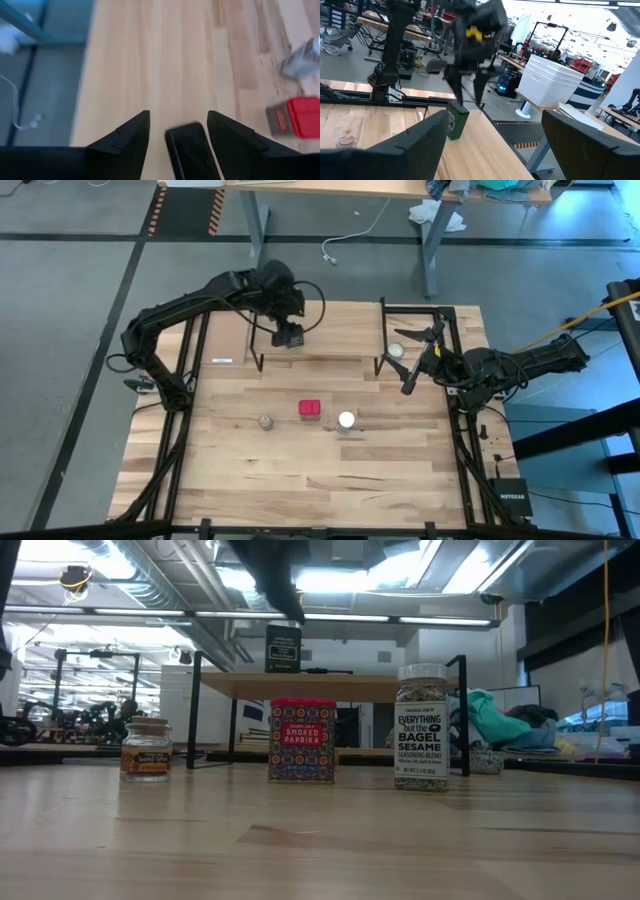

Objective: Shelf spices
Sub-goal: Put the black seasoning can on the shelf

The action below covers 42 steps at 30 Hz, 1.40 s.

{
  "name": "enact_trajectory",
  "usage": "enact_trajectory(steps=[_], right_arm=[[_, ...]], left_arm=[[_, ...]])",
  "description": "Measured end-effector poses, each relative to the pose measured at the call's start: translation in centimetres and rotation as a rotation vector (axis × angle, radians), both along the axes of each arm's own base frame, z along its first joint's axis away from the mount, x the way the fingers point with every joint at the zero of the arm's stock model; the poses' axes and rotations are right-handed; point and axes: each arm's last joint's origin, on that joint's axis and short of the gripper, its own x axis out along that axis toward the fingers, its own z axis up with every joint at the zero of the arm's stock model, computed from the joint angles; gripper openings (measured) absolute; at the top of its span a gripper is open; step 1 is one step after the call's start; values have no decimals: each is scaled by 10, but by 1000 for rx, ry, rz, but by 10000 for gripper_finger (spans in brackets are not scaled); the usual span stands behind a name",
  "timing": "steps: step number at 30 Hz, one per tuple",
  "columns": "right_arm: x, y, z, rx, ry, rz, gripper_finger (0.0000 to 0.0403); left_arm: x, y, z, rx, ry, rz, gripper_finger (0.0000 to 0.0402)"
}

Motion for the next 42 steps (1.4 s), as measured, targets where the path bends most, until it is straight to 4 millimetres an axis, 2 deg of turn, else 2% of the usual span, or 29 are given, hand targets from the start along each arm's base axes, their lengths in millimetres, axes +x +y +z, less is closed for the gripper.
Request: enact_trajectory(steps=[5, 9, 14, 17, 21, 24, 27, 29, 42], right_arm=[[0, 0, 0, 0, 2, 0, 326], [0, 0, 0, -1, 2, 0, 326], [0, 0, -1, -2, 7, 0, 326], [0, 0, -1, -3, 9, 0, 326], [0, 0, -1, -2, 8, 0, 326], [0, 0, 0, 0, 1, -1, 326], [0, 0, 1, 2, -6, -1, 326], [0, 0, 0, 3, -6, 0, 326], [0, 0, -2, 2, 13, -1, 326]], left_arm=[[-17, -10, 29, 50, -114, 6, 192], [-41, -25, 51, 43, -177, 23, 192], [-63, -48, 61, -27, -145, 13, 192], [-60, -54, 51, -62, -100, 21, 192], [-44, -56, 19, -29, -63, 58, 178], [-37, -55, -8, 22, -25, 92, 128], [-34, -55, -24, 45, -10, 113, 46], [-34, -55, -29, 41, -5, 109, 14], [-35, -57, -36, 12, 21, 116, 2]])
